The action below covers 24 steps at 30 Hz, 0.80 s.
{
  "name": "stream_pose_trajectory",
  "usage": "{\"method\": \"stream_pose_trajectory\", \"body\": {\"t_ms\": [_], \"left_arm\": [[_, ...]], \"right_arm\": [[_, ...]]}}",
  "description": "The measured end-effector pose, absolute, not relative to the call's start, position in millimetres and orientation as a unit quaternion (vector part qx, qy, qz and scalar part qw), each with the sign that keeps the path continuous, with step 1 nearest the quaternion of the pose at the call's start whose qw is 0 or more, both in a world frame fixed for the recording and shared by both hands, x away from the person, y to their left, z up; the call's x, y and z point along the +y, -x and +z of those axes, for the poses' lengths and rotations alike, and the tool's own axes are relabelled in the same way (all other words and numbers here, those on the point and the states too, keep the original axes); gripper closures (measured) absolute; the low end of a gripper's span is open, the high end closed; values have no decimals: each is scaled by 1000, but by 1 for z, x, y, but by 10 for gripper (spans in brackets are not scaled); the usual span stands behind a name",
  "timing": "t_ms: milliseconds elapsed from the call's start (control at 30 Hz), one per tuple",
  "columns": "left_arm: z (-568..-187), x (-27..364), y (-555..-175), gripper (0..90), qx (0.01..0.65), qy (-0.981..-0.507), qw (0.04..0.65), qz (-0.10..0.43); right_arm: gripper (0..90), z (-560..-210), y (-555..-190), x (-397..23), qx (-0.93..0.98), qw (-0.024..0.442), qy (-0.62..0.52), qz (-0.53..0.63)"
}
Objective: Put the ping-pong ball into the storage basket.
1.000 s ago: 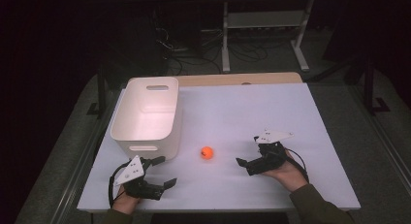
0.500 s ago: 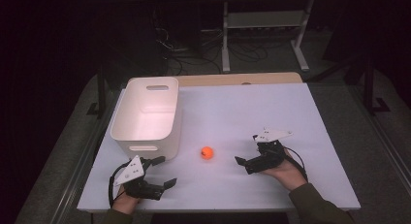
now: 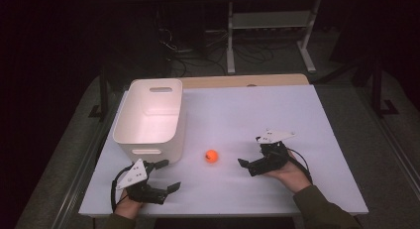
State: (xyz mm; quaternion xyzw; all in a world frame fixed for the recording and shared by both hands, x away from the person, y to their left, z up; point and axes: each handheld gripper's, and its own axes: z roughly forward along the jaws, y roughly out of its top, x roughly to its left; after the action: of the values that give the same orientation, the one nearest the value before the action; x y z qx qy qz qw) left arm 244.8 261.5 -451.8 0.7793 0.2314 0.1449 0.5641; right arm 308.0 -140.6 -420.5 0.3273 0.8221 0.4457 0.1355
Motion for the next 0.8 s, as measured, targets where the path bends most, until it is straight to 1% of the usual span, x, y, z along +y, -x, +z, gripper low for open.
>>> {"method": "stream_pose_trajectory", "body": {"t_ms": [800], "left_arm": [[-452,262,-245,140,232,-778,565,144]], "right_arm": [[0,-421,-317,-127,825,131,-321,447]]}}
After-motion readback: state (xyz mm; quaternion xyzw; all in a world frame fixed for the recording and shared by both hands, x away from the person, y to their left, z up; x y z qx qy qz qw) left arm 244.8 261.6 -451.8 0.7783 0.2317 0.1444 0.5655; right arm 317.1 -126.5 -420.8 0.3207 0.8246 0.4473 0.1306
